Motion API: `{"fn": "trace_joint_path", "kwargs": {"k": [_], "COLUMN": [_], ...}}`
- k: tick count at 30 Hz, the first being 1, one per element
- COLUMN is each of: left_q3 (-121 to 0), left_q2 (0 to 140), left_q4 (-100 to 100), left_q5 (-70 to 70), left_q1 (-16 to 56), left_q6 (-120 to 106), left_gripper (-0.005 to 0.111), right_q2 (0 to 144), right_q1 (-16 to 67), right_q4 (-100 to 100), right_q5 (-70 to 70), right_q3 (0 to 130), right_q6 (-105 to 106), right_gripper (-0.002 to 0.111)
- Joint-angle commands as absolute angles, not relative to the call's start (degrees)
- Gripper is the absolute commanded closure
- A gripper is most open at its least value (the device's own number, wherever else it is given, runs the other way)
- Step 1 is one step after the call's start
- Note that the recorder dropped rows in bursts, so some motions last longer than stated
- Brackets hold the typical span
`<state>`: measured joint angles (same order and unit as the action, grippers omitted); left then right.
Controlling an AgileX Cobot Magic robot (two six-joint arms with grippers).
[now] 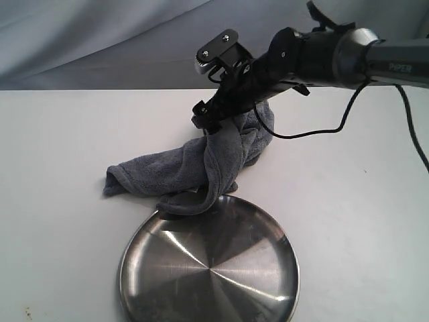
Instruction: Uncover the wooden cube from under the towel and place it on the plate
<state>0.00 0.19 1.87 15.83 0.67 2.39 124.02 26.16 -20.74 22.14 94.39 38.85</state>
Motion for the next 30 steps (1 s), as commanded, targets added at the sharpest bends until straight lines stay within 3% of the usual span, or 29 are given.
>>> {"fn": "trace_joint_path", "kwargs": {"k": [1,8,11,12,13,14,19,30], "left_q3": [0.0,0.0,0.0,0.0,0.0,0.0,0.0,0.0], "left_q2": [0.0,0.0,0.0,0.0,0.0,0.0,0.0,0.0], "left_q4": [1.98,1.98,1.98,1.98,1.98,1.98,1.98,1.98], "left_q5": [15.21,15.21,15.21,15.21,15.21,15.21,15.21,15.21], "left_q1": [0.94,0.94,0.94,0.94,0.94,0.94,0.94,0.94], "left_q6": [2.53,2.53,2.53,2.53,2.53,2.53,2.53,2.53], "left_gripper": [0.107,0.107,0.107,0.107,0.107,0.107,0.107,0.107], "right_q2": [126.32,128.83,128.91,128.91,128.91,128.91,128.91,119.4], "right_q1": [26.1,26.1,26.1,26.1,26.1,26.1,26.1,26.1], "right_q4": [-20.53,-20.65,-20.65,-20.65,-20.65,-20.51,-20.5,-20.5], "right_q5": [15.9,15.36,15.36,15.88,16.22,17.35,19.29,25.27], "right_q3": [94.69,94.69,94.69,94.69,94.69,94.69,94.69,94.69], "right_q6": [36.81,36.71,36.58,36.58,36.58,36.58,36.58,36.82], "right_gripper": [0.003,0.008,0.021,0.038,0.046,0.067,0.108,0.108]}}
